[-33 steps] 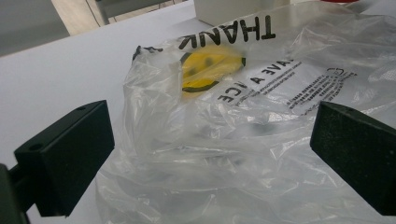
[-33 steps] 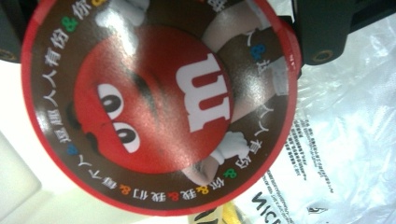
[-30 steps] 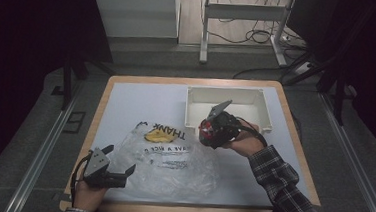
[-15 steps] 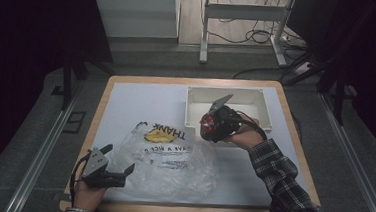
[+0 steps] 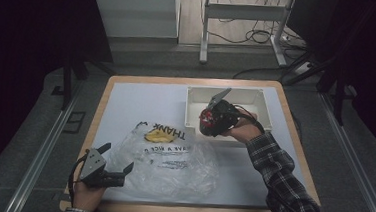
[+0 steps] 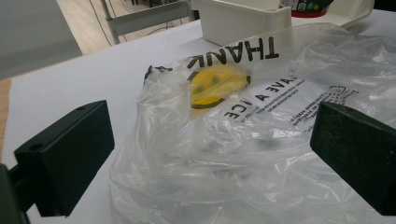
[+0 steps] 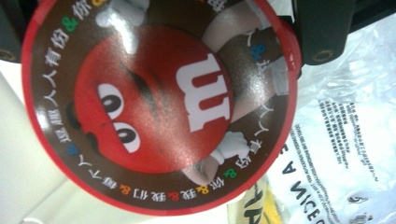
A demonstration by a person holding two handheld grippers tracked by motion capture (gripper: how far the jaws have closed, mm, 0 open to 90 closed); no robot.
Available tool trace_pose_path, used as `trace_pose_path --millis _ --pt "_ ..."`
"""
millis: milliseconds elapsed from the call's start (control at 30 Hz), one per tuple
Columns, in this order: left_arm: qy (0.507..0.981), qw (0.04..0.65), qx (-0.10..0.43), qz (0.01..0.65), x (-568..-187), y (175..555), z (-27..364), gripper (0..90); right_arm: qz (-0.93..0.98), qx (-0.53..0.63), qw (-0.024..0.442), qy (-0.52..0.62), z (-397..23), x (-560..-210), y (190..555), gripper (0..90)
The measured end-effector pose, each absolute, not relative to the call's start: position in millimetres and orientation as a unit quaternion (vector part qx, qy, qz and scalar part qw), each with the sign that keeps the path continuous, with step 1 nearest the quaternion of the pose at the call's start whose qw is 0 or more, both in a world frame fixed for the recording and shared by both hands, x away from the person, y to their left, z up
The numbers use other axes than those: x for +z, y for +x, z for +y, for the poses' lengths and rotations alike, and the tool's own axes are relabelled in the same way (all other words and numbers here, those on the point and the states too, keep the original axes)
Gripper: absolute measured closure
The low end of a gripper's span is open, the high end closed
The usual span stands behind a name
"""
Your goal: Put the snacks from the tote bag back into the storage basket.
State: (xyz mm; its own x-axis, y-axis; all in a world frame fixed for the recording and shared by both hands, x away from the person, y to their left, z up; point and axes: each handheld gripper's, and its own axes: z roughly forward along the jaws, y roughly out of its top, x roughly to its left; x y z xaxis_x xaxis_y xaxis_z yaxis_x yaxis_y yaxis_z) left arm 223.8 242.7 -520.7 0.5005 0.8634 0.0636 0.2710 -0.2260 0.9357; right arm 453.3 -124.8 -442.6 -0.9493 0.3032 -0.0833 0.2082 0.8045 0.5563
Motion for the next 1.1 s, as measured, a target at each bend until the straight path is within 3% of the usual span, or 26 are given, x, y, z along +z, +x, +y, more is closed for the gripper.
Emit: trace_pose_path --millis 1100 --pt "0.707 0.493 0.325 0.39 -517.6 220.9 244.7 0.0 0.949 0.273 0.088 0.128 -106.0 -459.2 487.7 25.6"
